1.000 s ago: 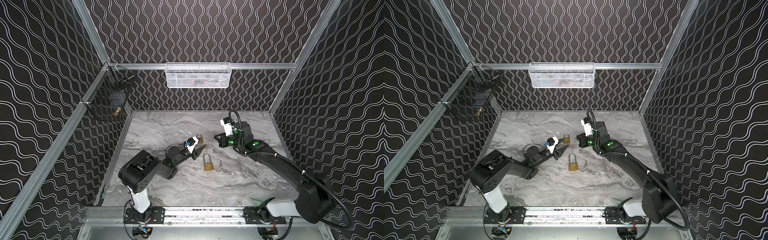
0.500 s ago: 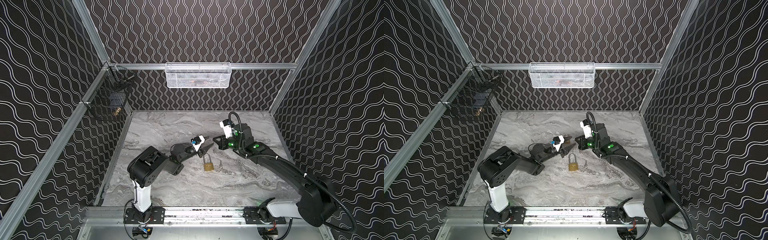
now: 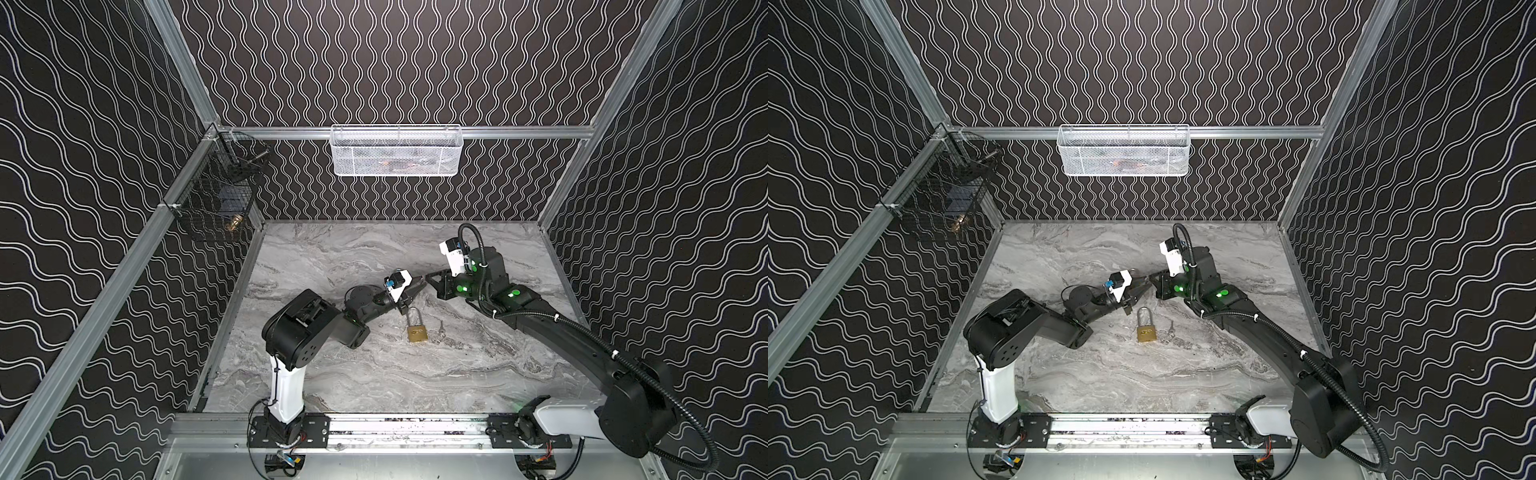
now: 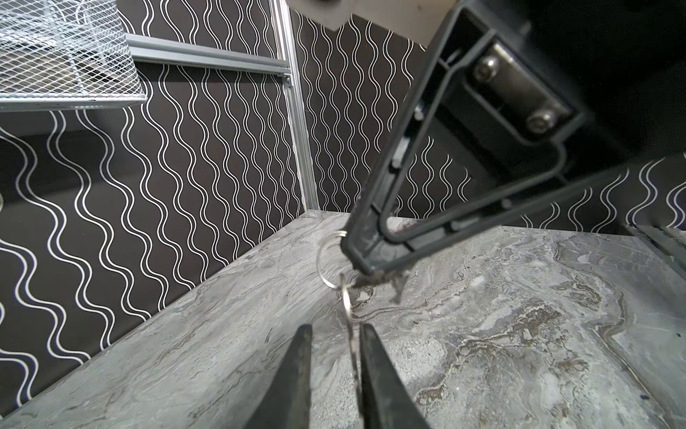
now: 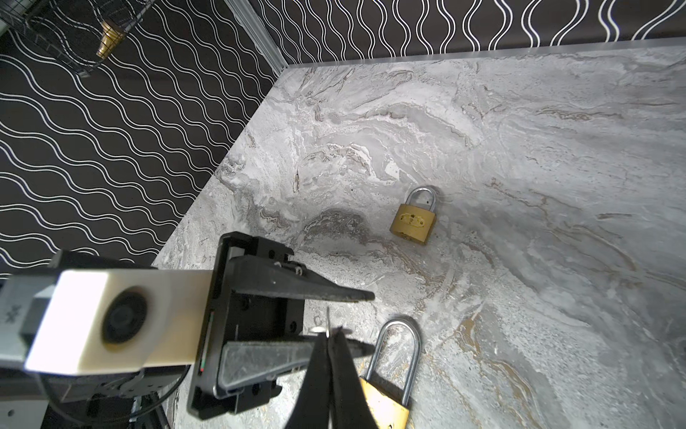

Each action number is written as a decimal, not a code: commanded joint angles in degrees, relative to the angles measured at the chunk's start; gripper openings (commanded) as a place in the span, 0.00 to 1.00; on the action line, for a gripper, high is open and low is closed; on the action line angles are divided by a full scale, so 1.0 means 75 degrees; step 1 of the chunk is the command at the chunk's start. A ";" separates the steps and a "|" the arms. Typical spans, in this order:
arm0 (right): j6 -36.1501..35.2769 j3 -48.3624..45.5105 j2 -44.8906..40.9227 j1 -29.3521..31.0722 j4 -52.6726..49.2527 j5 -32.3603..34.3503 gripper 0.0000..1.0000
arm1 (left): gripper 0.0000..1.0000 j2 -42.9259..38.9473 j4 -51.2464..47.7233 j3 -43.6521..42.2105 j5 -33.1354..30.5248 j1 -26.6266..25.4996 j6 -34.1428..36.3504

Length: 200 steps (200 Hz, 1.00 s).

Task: Unlock with the key
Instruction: 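Bring the key toward the left gripper and grasp its bow with the left gripper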

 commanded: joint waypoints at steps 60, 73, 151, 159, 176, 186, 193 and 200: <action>-0.0105 0.0277 -0.0080 0.0038 0.0056 0.0050 0.00 | 0.04 0.0160 0.0332 0.0110 0.0155 0.0007 0.0013; -0.0116 0.0282 -0.0069 0.0038 0.0029 0.0062 0.00 | 0.00 0.0148 0.0332 0.0107 0.0191 0.0007 0.0052; -0.0140 0.0293 -0.0138 0.0038 -0.0002 0.0215 0.00 | 0.00 0.0033 0.0335 -0.0039 0.0349 0.0117 0.0224; -0.0140 0.0293 -0.0138 0.0038 -0.0015 0.0215 0.00 | 0.00 0.0019 0.0332 -0.0063 0.0367 0.0125 0.0239; -0.0152 0.0293 -0.0127 0.0038 -0.0048 0.0239 0.04 | 0.00 -0.0033 0.0333 -0.0099 0.0330 0.0132 0.0260; -0.0172 0.0273 -0.0166 0.0038 -0.0090 0.0349 0.19 | 0.00 -0.0110 0.0287 -0.0132 0.0244 0.0179 0.0096; -0.0197 0.0253 -0.0220 0.0038 -0.0124 0.0496 0.28 | 0.00 -0.0218 0.0102 -0.0118 0.0289 0.0274 -0.0314; -0.0237 0.0209 -0.0301 0.0038 -0.0158 0.0679 0.40 | 0.00 -0.0358 -0.0267 -0.0026 0.0609 0.0461 -0.0853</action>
